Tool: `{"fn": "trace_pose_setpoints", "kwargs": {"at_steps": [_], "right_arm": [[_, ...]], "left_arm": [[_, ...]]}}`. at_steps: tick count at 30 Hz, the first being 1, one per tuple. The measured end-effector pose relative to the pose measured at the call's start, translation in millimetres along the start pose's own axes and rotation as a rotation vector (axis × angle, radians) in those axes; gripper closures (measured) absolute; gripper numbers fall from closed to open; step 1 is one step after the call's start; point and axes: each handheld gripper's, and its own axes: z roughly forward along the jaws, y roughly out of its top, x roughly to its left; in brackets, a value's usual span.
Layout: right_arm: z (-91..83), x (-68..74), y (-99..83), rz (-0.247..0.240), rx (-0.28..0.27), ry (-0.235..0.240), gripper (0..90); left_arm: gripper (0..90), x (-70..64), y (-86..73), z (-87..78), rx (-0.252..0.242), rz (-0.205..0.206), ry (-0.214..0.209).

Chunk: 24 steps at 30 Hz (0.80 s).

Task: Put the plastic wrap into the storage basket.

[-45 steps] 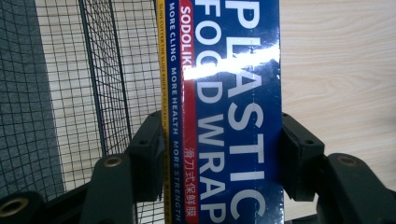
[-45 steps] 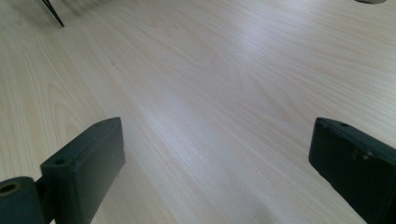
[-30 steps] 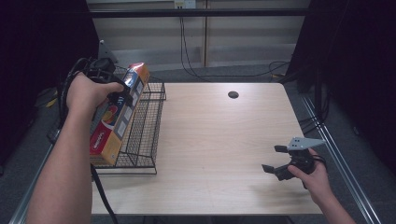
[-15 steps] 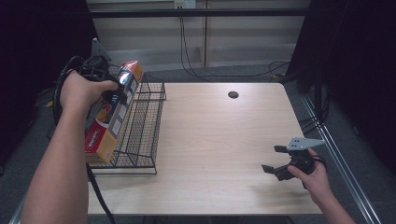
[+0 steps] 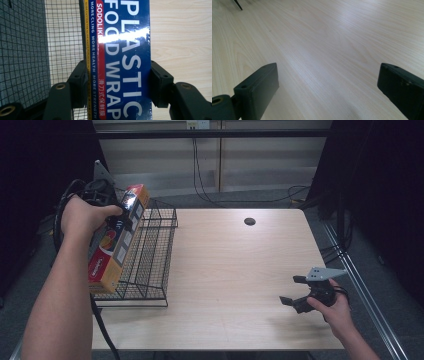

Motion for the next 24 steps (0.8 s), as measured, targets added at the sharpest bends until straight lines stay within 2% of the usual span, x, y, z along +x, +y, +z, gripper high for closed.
{"fn": "trace_pose_setpoints", "kwargs": {"at_steps": [5,6,9,17,18,19,23,24], "right_arm": [[0.7,-0.1,0.0,-0.003,-0.001,-0.005,3.4],[0.8,-0.2,-0.1,-0.004,-0.001,-0.008,3.4],[1.3,-0.3,-0.2,-0.003,0.000,-0.005,3.4],[3.1,1.2,0.6,-0.018,0.011,-0.017,3.4],[3.0,1.2,0.6,-0.016,0.010,-0.019,3.4],[2.8,0.9,0.7,-0.016,0.008,-0.020,3.4],[3.0,0.8,0.5,-0.014,0.011,-0.020,3.4],[3.2,0.8,0.5,-0.015,0.012,-0.018,3.4]], "left_arm": [[43.3,6.3,2.1,-0.2,-0.002,-0.015,0.005],[43.4,6.6,1.9,-0.1,-0.007,-0.030,0.005],[43.4,10.4,2.7,-1.1,-0.005,-0.021,0.010],[43.4,18.1,2.9,-2.9,-0.013,-0.055,0.009],[43.3,20.5,3.2,-3.7,-0.013,-0.035,0.019],[43.4,19.9,3.2,-4.2,-0.011,-0.058,0.011],[43.3,23.4,4.2,-7.8,-0.018,-0.046,0.020],[43.3,23.9,4.2,-8.1,-0.022,-0.055,0.022]]}}
